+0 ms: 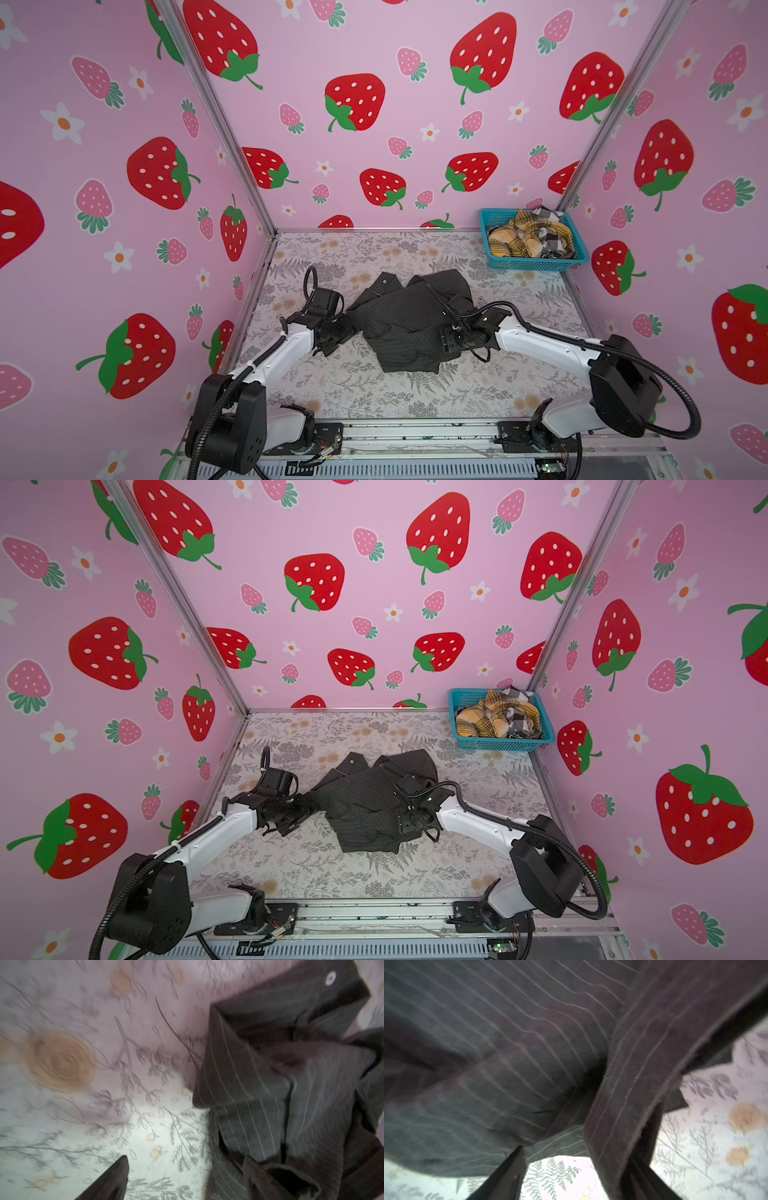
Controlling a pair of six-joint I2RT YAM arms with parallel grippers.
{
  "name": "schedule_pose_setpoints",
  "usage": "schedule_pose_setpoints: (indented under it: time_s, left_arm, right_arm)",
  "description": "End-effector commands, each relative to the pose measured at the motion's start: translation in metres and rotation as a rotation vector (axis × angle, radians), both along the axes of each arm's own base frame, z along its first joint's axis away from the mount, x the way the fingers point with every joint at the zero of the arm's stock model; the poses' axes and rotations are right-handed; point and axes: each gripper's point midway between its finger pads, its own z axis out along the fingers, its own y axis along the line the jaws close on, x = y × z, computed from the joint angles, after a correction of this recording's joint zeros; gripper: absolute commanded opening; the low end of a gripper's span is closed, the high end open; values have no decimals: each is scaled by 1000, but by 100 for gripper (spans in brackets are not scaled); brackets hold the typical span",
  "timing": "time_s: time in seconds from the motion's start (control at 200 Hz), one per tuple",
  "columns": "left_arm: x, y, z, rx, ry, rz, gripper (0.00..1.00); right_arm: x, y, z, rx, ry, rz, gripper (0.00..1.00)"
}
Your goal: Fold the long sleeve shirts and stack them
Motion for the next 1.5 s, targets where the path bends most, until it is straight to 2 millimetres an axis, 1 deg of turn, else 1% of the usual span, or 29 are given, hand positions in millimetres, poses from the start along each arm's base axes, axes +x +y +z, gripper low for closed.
schedule_pose_setpoints:
  time_s: [0.0, 0.025, 0.06, 0.115, 0.17, 0.245, 0.3, 0.365, 0.44, 0.5, 0.6, 0.635, 0.675, 0.73, 0.765, 0.825, 0.885, 0.945, 0.985, 1.046, 1.131, 1.186, 1.216, 1.251, 1.286, 1.321, 1.361, 1.446, 1.496]
  left_arm:
    - [-7, -37, 1, -143, 4, -17, 88]
    - [-11, -40, -4, -150, 30, -14, 87]
    - [-15, -46, -9, -175, 51, -9, 87]
    - [-16, -54, -14, -213, 66, 4, 87]
    - [-13, -59, -14, -228, 64, 10, 87]
    - [-8, -63, -14, -227, 65, 14, 89]
    - [-4, -68, -15, -228, 72, 8, 89]
    - [-2, -71, -19, -219, 94, 10, 89]
    - [1, -75, -24, -230, 104, 27, 86]
    - [6, -80, -27, -265, 107, 45, 78]
    - [8, -96, -30, -336, 133, 40, 45]
    - [8, -100, -28, -351, 142, 37, 32]
    - [7, -102, -23, -362, 143, 31, 21]
    - [4, -100, -15, -357, 151, 40, 11]
    - [5, -96, -6, -336, 139, 41, 9]
    - [6, -87, 13, -268, 113, 28, 9]
    - [14, -78, 38, -203, 63, 12, 10]
    - [27, -66, 67, -149, 2, 9, 11]
    - [37, -55, 86, -114, -37, 21, 10]
    - [55, -33, 115, -66, -103, 52, 9]
    - [81, 1, 152, 6, -168, 93, 10]
    - [96, 14, 172, 30, -203, 89, 23]
    - [104, 18, 179, 41, -219, 82, 27]
    - [108, 21, 180, 50, -213, 82, 29]
    - [111, 23, 174, 40, -190, 85, 29]
    - [113, 22, 165, 12, -160, 88, 30]
    - [112, 20, 152, -30, -125, 94, 34]
    - [104, 12, 121, -109, -74, 101, 48]
    - [95, 11, 103, -121, -41, 108, 50]
  right_arm:
    - [11, -24, 10, -101, -64, -101, 43]
    - [15, -24, 15, -100, -72, -107, 31]
    - [19, -21, 23, -88, -88, -106, 21]
    - [29, -13, 42, -54, -133, -97, 8]
    - [38, -7, 67, -23, -189, -97, 0]
    - [51, -7, 99, 3, -258, -114, 0]
    - [56, -9, 115, 16, -288, -125, 0]
    - [59, -11, 123, 33, -296, -132, 0]
    - [59, -13, 124, 44, -291, -138, 0]
    - [57, -12, 121, 59, -282, -138, 0]
    - [56, -13, 119, 70, -276, -145, 0]
    - [56, -14, 119, 67, -275, -147, 0]
    - [58, -15, 122, 73, -281, -151, 0]
    - [62, -17, 127, 76, -297, -162, 0]
    - [65, -18, 130, 83, -309, -170, 0]
    - [73, -18, 140, 117, -336, -178, 0]
    - [83, -12, 150, 168, -355, -166, 0]
    - [94, 1, 166, 227, -384, -127, 0]
    - [100, 15, 179, 268, -407, -69, 0]
    - [108, 41, 207, 356, -461, 43, 0]
    - [117, 78, 261, 492, -554, 194, 0]
    - [124, 95, 288, 545, -602, 245, 0]
    - [129, 102, 301, 565, -619, 257, 0]
    - [134, 108, 311, 582, -629, 268, 0]
    - [137, 115, 319, 598, -627, 279, 0]
    - [139, 120, 323, 614, -620, 289, 0]
    - [141, 124, 326, 635, -620, 291, 0]
    - [140, 124, 316, 650, -601, 276, 0]
    - [137, 120, 302, 638, -575, 258, 0]
